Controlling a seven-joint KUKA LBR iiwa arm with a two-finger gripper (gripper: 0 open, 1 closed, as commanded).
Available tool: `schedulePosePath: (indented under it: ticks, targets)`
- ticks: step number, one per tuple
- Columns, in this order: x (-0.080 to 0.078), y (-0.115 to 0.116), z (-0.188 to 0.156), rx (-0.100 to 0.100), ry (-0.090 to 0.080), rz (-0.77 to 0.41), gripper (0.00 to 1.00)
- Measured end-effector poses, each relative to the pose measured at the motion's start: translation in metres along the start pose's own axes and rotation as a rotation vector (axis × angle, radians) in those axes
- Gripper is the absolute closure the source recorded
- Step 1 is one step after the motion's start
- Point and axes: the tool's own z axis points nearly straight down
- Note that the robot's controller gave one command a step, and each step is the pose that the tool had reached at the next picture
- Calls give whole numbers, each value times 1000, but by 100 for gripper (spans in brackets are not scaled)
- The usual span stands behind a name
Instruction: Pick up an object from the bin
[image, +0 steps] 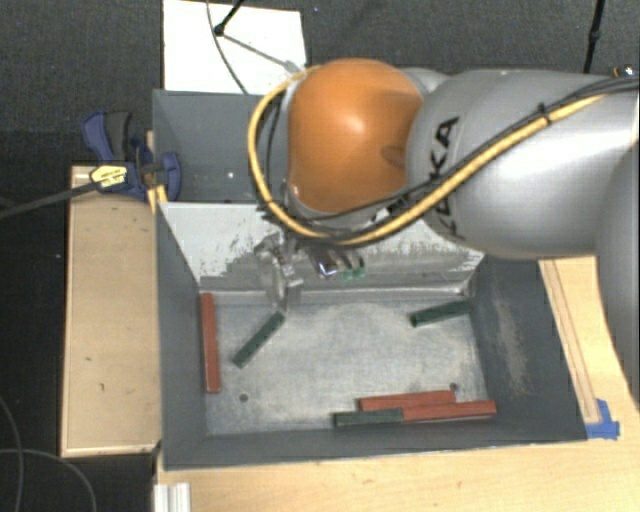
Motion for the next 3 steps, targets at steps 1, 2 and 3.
schedulePosePath:
  ticks: [1, 2, 3]
  targets:
    - [75, 41, 69, -1, 21, 49, 100]
    - [71, 39, 66, 0, 11, 55, 0]
    - [38, -24, 174, 0, 16, -139, 0]
